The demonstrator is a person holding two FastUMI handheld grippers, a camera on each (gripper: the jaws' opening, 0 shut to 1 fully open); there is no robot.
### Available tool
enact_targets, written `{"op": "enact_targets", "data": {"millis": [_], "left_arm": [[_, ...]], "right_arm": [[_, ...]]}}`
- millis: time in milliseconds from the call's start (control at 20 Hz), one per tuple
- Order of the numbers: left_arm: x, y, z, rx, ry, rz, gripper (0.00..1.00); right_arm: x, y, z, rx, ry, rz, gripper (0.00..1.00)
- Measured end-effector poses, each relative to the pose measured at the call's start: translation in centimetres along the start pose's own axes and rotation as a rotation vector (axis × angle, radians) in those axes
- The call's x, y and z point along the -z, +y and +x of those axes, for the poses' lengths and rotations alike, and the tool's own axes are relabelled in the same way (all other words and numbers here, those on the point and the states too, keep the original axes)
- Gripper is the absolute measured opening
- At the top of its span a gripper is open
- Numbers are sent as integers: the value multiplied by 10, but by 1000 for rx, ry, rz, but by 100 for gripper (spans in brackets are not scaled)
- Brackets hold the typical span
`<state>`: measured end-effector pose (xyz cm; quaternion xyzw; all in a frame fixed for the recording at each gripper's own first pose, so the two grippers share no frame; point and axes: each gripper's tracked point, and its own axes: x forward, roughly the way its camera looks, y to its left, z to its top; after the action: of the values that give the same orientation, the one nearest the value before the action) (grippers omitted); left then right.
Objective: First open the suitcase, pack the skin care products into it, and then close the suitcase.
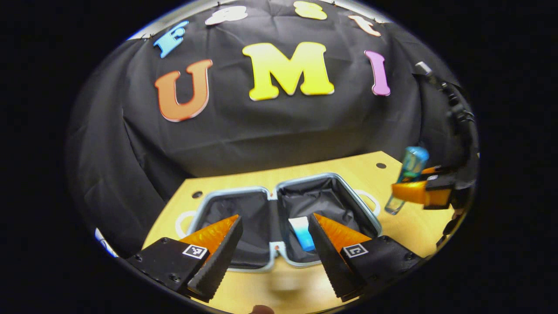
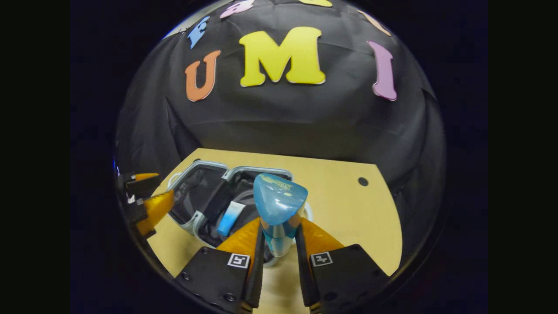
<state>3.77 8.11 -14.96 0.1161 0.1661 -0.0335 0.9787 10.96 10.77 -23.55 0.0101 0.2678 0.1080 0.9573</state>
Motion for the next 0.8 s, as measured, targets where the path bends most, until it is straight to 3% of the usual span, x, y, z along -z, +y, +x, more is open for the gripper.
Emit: {"op": "enact_targets", "data": {"millis": [350,800], "left_arm": [[-27,69,-37,-48,-179,-35,96],[-44,176,-39,-155,-297,-142,96]], "right_arm": [[51,46,76,30,202,25,34],[61,57,118,104,277,50,34]]}}
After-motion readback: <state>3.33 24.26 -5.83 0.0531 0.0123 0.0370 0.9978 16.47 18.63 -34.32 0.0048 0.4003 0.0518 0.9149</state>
